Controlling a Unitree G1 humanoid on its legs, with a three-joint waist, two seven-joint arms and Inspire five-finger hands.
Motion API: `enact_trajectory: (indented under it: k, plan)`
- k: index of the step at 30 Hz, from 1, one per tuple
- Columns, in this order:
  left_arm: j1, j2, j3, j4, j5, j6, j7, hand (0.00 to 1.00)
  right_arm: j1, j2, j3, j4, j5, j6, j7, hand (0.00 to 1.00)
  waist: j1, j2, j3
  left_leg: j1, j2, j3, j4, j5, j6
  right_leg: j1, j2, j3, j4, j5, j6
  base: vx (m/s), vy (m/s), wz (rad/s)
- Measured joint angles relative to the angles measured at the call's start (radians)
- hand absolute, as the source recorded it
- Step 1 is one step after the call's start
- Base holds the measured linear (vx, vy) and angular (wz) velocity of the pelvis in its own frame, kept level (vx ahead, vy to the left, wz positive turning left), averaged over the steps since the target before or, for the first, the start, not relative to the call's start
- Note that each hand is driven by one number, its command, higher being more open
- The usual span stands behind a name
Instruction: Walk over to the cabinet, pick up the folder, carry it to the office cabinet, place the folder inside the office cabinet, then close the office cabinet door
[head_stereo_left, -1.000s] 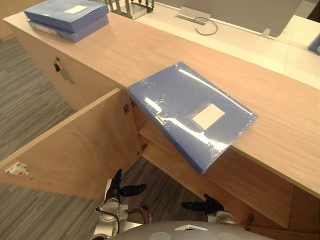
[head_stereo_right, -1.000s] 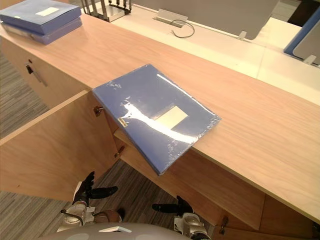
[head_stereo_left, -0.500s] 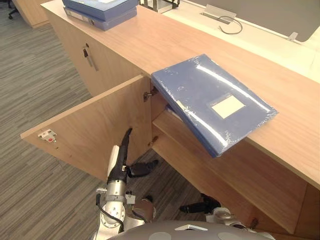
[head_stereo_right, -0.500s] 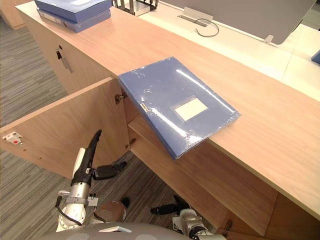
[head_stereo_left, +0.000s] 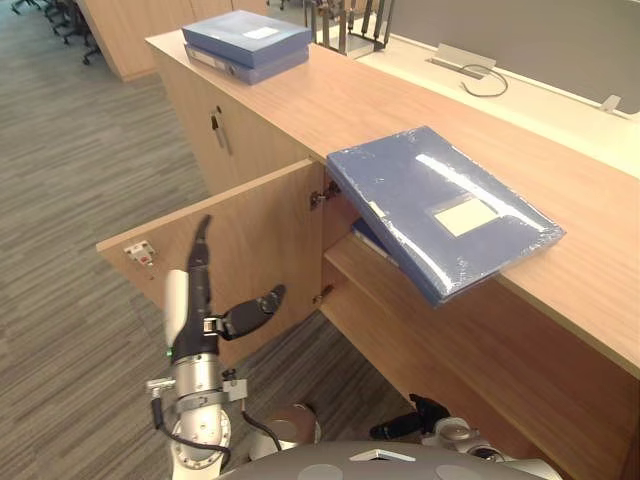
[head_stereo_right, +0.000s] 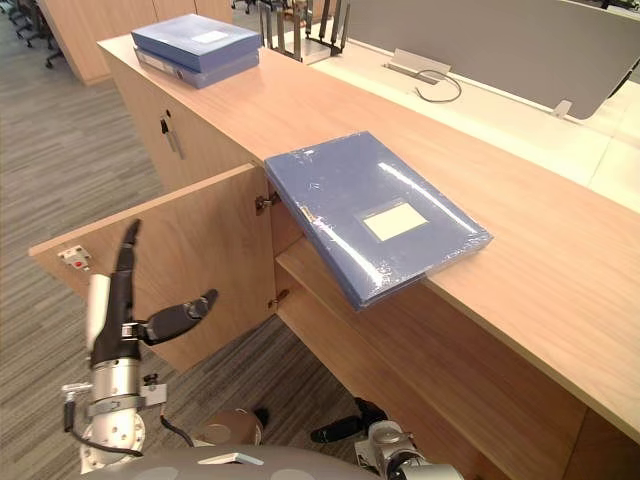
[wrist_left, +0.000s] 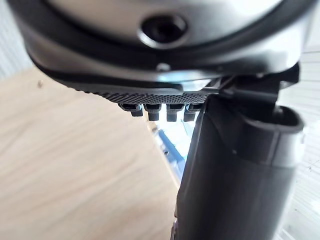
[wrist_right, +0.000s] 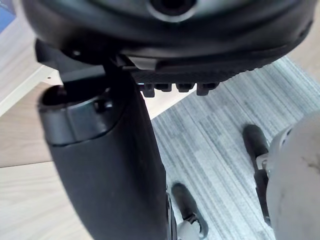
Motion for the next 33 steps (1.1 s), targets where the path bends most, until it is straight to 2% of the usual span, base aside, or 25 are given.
enact_trajectory:
  k: [8, 14, 21, 24, 25, 29, 33]
  plan:
    - [0.037, -0.001, 0.136, -0.075, 0.006, -0.002, 0.021, 1.0, -0.036, -0.003, 0.02, 0.02, -0.035, 0.004, 0.02, 1.0, 0.002, 0.011, -0.014, 0.019, 0.002, -0.012, -0.008, 0.003, -0.011, 0.01, -0.008, -0.007, 0.034, -0.019, 0.003, -0.03, 0.006, 0.05]
    - [0.036, 0.013, 0.211, -0.171, 0.005, -0.002, 0.037, 1.0, -0.036, -0.005, 0.039, 0.02, -0.035, 0.005, 0.027, 1.0, -0.002, 0.019, -0.048, 0.037, 0.019, 0.004, -0.038, 0.011, -0.004, -0.002, -0.014, 0.013, 0.05, -0.035, 0.002, 0.01, -0.021, -0.1]
    - [-0.005, 0.23, 0.203, -0.224, 0.004, -0.077, 0.015, 1.0, -0.038, -0.005, 0.077, 0.02, -0.034, 0.005, 0.046, 1.0, -0.004, 0.037, -0.08, 0.071, 0.048, 0.048, -0.065, 0.014, -0.001, -0.011, -0.017, 0.062, 0.067, -0.052, -0.005, 0.04, -0.037, -0.2]
    - [-0.059, 0.342, 0.167, -0.227, 0.004, -0.098, 0.008, 1.0, -0.04, -0.011, 0.079, 0.02, -0.033, 0.005, 0.045, 1.0, -0.003, 0.035, -0.093, 0.071, 0.06, 0.071, -0.081, 0.014, -0.001, -0.027, -0.017, 0.084, 0.064, -0.052, -0.005, 0.03, -0.011, -0.25]
    - [-0.083, 0.414, 0.144, -0.227, 0.005, -0.115, 0.006, 1.0, -0.045, -0.012, 0.089, 0.02, -0.025, 0.004, 0.044, 1.0, -0.005, 0.035, -0.095, 0.071, 0.066, 0.088, -0.082, 0.014, -0.001, -0.035, -0.016, 0.101, 0.062, -0.051, -0.005, 0.02, 0.002, -0.35]
    - [-0.129, 0.54, 0.079, -0.229, 0.006, -0.163, -0.015, 1.0, -0.046, -0.014, 0.114, 0.02, -0.014, 0.005, 0.044, 1.0, -0.007, 0.021, -0.097, 0.069, 0.081, 0.13, -0.085, 0.008, 0.0, -0.053, -0.007, 0.145, 0.042, -0.035, -0.011, 0.02, 0.002, -0.33]
    - [-0.142, 0.607, 0.075, -0.229, 0.006, -0.187, -0.033, 1.0, -0.046, -0.019, 0.114, 0.019, 0.006, 0.005, 0.043, 1.0, -0.009, 0.003, -0.1, 0.066, 0.087, 0.155, -0.085, 0.005, 0.0, -0.057, -0.002, 0.171, 0.028, -0.022, -0.013, 0.03, 0.002, -0.24]
